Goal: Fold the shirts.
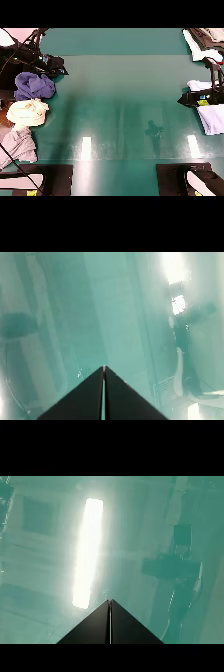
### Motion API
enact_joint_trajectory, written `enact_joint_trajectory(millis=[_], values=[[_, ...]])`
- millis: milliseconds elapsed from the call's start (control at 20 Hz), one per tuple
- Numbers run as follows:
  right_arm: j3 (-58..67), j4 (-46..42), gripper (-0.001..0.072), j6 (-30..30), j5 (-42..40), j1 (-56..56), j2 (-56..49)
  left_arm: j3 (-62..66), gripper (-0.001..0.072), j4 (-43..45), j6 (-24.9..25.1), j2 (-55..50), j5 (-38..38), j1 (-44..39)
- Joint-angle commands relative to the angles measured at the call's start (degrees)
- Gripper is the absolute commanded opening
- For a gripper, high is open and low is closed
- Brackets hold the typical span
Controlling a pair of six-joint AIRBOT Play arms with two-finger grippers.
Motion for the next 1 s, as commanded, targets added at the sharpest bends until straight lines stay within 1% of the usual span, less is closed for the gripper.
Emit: enact_joint_trajectory(millis=[0, 500, 650, 700, 750, 800, 850, 900, 950], values=[[0.0, 0.0, 0.0018, 0.0, 0.1, 0.0, 0.0, 0.0, 0.0025, 0.0, 0.0, 0.0, 0.0, 0.0], [0.0, 0.0, 0.0018, 0.0, 0.0, 0.0, 0.0, 0.0, 0.0025, 0.0, 0.0, 0.0, 0.0, 0.0], [0.0, 0.0, 0.0018, 0.0, 0.0, 0.0, 0.0, 0.0, 0.0025, -2.3, -0.8, 0.0, 2.6, 0.0], [0.0, 0.0, 0.0018, 0.0, 0.0, 0.0, 0.0, 0.0, 0.0026, -2.2, -0.5, 0.0, 2.7, 0.0], [0.0, 0.0, 0.0018, 0.0, 0.0, 0.0, 0.0, 0.0, 0.003, -1.7, 0.5, 0.0, 4.3, 0.0], [0.0, 0.0, 0.0018, 0.0, 0.0, 0.0, 0.0, 0.0, 0.0261, 0.0, 1.8, 0.0, 6.4, 0.0], [0.0, 0.1, 0.0018, 0.0, 0.1, 0.1, 0.0, 0.0, 0.0593, 4.0, 1.7, 0.0, 10.1, 0.0], [0.0, 0.9, 0.0018, 0.0, 0.3, 0.1, 0.0, 0.0, 0.0621, 8.8, -0.6, -0.2, 14.2, 0.1], [0.0, 1.2, 0.0018, 0.0, 0.7, 0.1, 0.0, 0.0, 0.0621, 14.4, -3.2, -0.4, 18.5, 0.3]])
